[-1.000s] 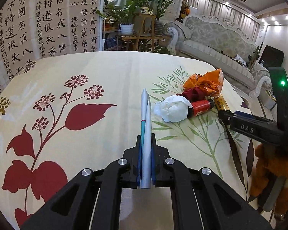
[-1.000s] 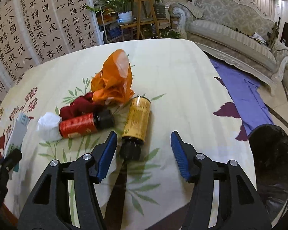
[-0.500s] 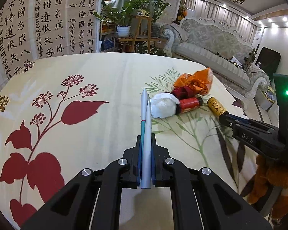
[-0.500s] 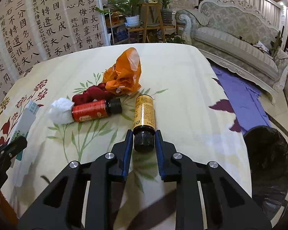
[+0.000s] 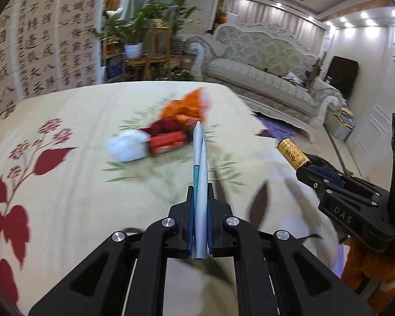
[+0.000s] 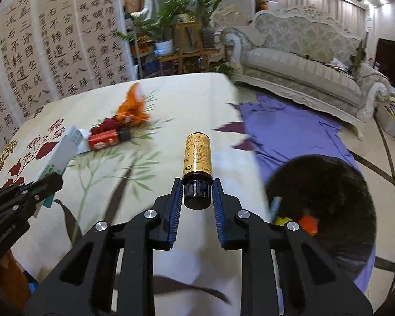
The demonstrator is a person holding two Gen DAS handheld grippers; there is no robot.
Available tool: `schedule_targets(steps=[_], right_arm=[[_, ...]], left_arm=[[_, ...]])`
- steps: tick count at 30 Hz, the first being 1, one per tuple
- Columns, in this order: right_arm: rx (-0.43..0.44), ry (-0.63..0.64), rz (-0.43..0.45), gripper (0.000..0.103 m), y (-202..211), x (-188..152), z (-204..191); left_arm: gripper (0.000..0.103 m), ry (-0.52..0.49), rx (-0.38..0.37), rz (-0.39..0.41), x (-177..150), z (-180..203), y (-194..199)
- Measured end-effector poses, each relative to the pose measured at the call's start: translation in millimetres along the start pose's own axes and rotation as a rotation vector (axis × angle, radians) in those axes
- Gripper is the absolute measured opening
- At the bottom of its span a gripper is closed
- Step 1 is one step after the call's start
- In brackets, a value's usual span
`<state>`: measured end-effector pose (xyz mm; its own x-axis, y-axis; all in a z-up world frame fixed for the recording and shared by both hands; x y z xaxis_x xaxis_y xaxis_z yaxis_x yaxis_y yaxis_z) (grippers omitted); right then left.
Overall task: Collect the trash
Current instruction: 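Carry the bottle and tubes over the bin and open both grippers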
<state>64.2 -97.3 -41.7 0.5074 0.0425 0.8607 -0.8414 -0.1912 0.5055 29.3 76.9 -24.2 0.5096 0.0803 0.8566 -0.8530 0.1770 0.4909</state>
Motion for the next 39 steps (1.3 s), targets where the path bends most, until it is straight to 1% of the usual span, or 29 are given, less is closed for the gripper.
schedule_targets(steps=[9, 12, 16, 23, 32, 35, 36, 37, 38, 39], right_arm=[[-0.144, -0.084, 0.031, 0.023, 25, -13, 83], [-0.182, -0.114, 0.032, 0.023, 27, -17, 107], [-0.223, -0.147, 0.027, 0.023, 26, -23, 135], [-0.251, -0.183, 0.021, 0.023, 19, -31, 163], [-0.281, -0.217, 0.025, 0.023, 13, -34, 181], [-0.299, -0.215, 0.012, 0.024, 10, -36, 186], [-0.306, -0.215, 0.011, 0.024, 10, -37, 188], [-0.312, -0.219, 0.011, 0.027, 10, -38, 190], [-0.317, -0.223, 0.011, 0.033, 10, -38, 191], [-0.321, -0.225, 0.013, 0.035, 11, -38, 192]], left_arm=[[0.008, -0.090, -0.131, -0.013, -1, 83, -27], [0.008, -0.121, -0.165, -0.018, -1, 109, -38], [0.008, -0.150, -0.198, -0.023, 2, 133, -51], [0.008, -0.200, -0.233, -0.033, 0, 168, -72], [0.009, -0.251, -0.243, -0.039, -1, 187, -94], [0.016, -0.269, -0.220, -0.032, -4, 192, -97], [0.024, -0.271, -0.216, -0.031, -4, 192, -97], [0.036, -0.270, -0.210, -0.030, -4, 191, -98], [0.041, -0.263, -0.205, -0.026, -4, 189, -98], [0.049, -0.257, -0.201, -0.022, -3, 188, -98]])
Point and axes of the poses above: each gripper's, at about its wrist camera, not at the fingertips, and y roughly against the way its jaws point, z to its right, x to its top, the point moved 2 cm from there along -y, roughly the way its jaws point, and after that the axes turned 12 degrees about z, right-handed, at the moved point
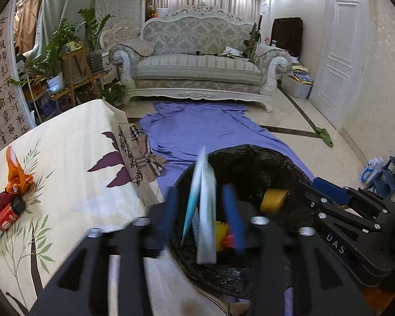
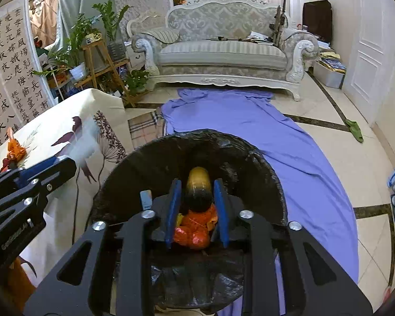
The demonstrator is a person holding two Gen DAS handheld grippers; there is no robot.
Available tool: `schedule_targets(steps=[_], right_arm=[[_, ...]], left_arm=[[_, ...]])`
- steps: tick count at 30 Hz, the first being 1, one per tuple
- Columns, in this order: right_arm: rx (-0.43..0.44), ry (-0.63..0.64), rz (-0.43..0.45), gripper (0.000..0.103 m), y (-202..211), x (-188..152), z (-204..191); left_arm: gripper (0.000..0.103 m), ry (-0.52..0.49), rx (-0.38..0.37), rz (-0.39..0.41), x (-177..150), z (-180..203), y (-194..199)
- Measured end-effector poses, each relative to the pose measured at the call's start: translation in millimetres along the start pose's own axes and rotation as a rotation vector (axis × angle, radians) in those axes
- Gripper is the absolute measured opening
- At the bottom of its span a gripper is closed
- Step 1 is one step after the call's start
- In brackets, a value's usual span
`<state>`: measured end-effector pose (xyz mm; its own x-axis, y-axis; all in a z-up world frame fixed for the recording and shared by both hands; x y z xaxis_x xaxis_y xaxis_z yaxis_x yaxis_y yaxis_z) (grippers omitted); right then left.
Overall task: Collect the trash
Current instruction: 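Carry the bottle and tubes over the bin and open both grippers, then move both open tools back over the remaining table items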
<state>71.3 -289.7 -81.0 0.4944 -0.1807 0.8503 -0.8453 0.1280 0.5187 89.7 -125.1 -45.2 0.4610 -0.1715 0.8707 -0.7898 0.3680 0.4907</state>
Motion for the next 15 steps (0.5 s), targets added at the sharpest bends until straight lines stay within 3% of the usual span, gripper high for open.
schedule_targets(steps=[4, 9, 15], right_arm=[[-0.011, -0.001, 0.007, 0.039, 3, 2, -1], [-0.004, 0.007, 0.025, 0.047, 7, 5, -6], [0.028, 0.020, 0.025, 0.049, 12, 8, -28]], left_arm=[[0.062, 0.005, 0.025, 0.010, 2, -4, 2], [0.069, 0.026, 0.067, 0.020, 2, -18, 9], [0.070, 0.064, 0.142, 0.028, -3, -48, 30]])
Point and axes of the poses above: each gripper's, at about its wrist camera, not at the fingertips, and y roughly against the way its jaws point, z to its right, x to its top, the point moved 2 cm from there along -y, roughly the way its jaws point, and after that the axes turned 12 degrees about z, right-handed, at the moved point
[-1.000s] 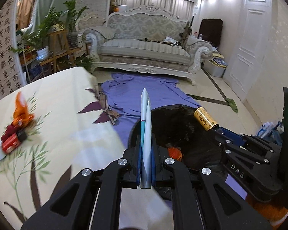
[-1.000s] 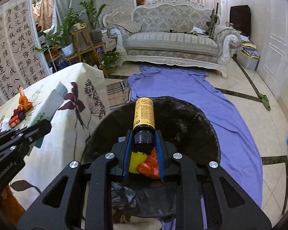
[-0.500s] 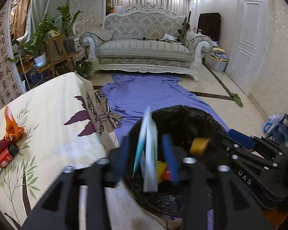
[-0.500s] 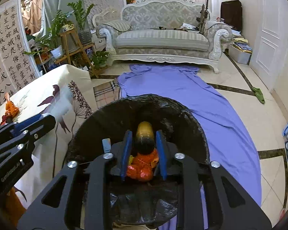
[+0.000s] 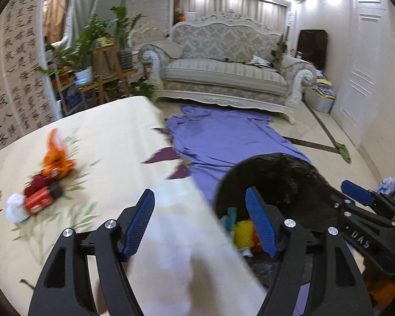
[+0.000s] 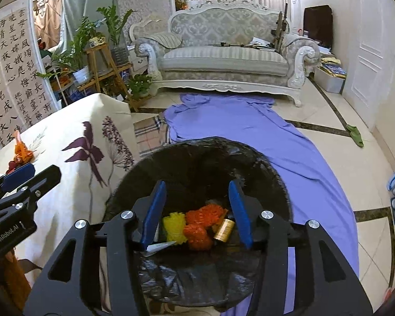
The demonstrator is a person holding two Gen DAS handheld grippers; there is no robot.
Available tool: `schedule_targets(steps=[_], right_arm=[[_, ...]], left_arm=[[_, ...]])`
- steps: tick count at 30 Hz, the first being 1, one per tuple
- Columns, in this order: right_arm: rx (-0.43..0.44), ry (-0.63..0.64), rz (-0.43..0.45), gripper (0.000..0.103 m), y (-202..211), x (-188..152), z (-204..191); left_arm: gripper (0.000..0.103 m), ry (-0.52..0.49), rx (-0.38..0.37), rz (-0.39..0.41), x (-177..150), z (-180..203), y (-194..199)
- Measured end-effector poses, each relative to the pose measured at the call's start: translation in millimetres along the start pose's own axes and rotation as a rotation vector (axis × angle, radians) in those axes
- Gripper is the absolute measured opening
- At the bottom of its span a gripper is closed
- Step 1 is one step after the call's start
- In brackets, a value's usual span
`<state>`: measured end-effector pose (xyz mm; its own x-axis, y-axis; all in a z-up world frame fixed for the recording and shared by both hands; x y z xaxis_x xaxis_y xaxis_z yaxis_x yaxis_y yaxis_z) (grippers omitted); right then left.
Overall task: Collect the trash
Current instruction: 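Move both open tools back over the remaining table items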
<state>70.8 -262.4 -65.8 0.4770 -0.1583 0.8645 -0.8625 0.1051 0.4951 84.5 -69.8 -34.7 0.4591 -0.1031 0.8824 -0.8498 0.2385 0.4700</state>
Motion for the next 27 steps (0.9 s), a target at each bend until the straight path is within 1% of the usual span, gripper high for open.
schedule_targets(steps=[5, 8, 14, 17, 20, 23, 27], right_arm=[[0.059, 0.020, -0.011, 0.049, 1, -1, -31], [0.104, 0.042, -0.017, 0.049, 2, 0, -54], [0.206, 0.104, -0.033, 0.050, 4, -3, -112], [0.257, 0.138, -0.046, 0.050, 4, -6, -142], [0.306, 0.173, -0.060, 0.050, 4, -9, -171], [0.334, 0.200, -0.071, 0.050, 1, -11, -192], [0.359, 0.214, -0.090, 0.052, -4, -8, -210]], left_arm=[[0.070, 0.036, 0.076, -0.004, -5, -37, 15], [0.071, 0.053, 0.140, -0.010, -11, -63, 23], [0.071, 0.090, 0.284, -0.016, -20, -123, 38], [0.071, 0.113, 0.332, -0.019, -25, -150, 42], [0.072, 0.139, 0.367, -0.030, -26, -171, 40], [0.073, 0.152, 0.375, -0.045, -26, -188, 35], [0.074, 0.131, 0.384, -0.073, -28, -201, 25]])
Point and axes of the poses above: each gripper's, at about its wrist camera, not at the fingertips, and y roughly against the way its jaws point, z to its right, x to its top, the point moved 2 cm from there along -y, roughly the way its jaws point, and after that the axes turned 12 degrees about z, right-handed, at the moved point
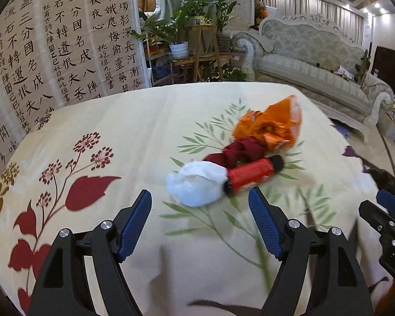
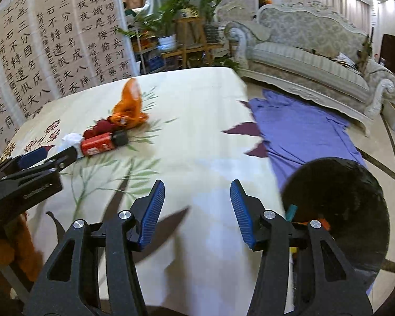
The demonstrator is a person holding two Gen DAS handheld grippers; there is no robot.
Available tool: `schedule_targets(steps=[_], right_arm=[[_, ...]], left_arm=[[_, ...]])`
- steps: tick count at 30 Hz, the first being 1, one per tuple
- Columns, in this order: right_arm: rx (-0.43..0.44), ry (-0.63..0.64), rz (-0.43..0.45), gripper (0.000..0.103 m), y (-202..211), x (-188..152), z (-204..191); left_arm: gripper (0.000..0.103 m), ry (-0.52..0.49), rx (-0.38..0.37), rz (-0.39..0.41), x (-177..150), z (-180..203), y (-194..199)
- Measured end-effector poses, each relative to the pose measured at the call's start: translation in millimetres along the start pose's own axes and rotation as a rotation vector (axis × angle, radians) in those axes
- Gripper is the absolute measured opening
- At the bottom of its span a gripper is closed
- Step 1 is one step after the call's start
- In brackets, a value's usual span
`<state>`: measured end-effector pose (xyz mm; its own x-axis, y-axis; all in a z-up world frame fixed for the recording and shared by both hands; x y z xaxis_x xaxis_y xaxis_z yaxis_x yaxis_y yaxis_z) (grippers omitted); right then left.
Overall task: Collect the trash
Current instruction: 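Move both open tools back over the remaining table items, then close the left gripper on the white tissue ball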
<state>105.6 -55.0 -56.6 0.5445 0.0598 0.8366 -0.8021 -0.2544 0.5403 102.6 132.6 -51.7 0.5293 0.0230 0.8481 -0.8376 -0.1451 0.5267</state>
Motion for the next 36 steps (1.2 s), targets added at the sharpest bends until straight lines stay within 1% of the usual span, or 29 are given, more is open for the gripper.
schedule_targets(steps=[2, 6, 9, 10, 11, 13, 14, 15, 16, 17, 21, 28, 34, 36], right_arm=[[0.009, 0.004, 0.000, 0.057, -5, 4, -6], [0.024, 0.018, 0.000, 0.057, -14, 10, -19], [0.035, 0.028, 0.001, 0.057, -17, 12, -27], [0.039, 0.031, 0.001, 0.057, -19, 14, -29], [0.042, 0.033, 0.002, 0.057, -20, 14, -32], [0.047, 0.039, 0.001, 0.057, -21, 16, -36], [0.049, 0.041, 0.001, 0.057, -22, 16, -38], [0.052, 0.043, 0.000, 0.057, -23, 16, -40], [0.054, 0.045, -0.001, 0.057, -24, 16, -42], [0.055, 0.048, -0.002, 0.057, -26, 17, -43], [0.063, 0.057, -0.003, 0.057, -30, 20, -50], [0.085, 0.064, -0.004, 0.057, -46, 33, -69], [0.070, 0.049, -0.020, 0.057, -71, 41, -79], [0.042, 0.062, -0.028, 0.057, -82, 43, -83]], left_arm=[[0.074, 0.016, -0.020, -0.022, -2, -7, -7], [0.074, 0.051, -0.071, -0.045, -1, -13, -13], [0.073, 0.067, -0.123, -0.065, -1, -15, -17], [0.069, 0.066, -0.134, -0.066, -1, -15, -17], [0.066, 0.063, -0.144, -0.070, -1, -14, -18], [0.053, 0.056, -0.162, -0.082, -2, -13, -19], [0.049, 0.056, -0.176, -0.089, -3, -13, -19], [0.043, 0.055, -0.182, -0.092, -3, -13, -21], [0.040, 0.057, -0.192, -0.096, -4, -14, -21], [0.039, 0.057, -0.196, -0.095, -4, -14, -21], [0.035, 0.057, -0.201, -0.086, -3, -15, -17], [0.034, 0.063, -0.181, -0.071, -6, -28, -7], [0.034, 0.092, -0.142, -0.068, -9, -52, 2], [0.034, 0.095, -0.130, -0.069, -10, -59, 3]])
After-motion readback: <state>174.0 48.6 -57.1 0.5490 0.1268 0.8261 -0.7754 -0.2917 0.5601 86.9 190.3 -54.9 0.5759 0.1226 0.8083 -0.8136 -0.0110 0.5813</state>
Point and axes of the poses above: each gripper's, at about its wrist camera, not at the fingertips, and y roughly against the way its jaws point, z to its right, x to its top, the point moved 2 cm from there along -y, roughly the way its jaws point, and after that the axes turned 12 degrees about z, right-handed, at the moved point
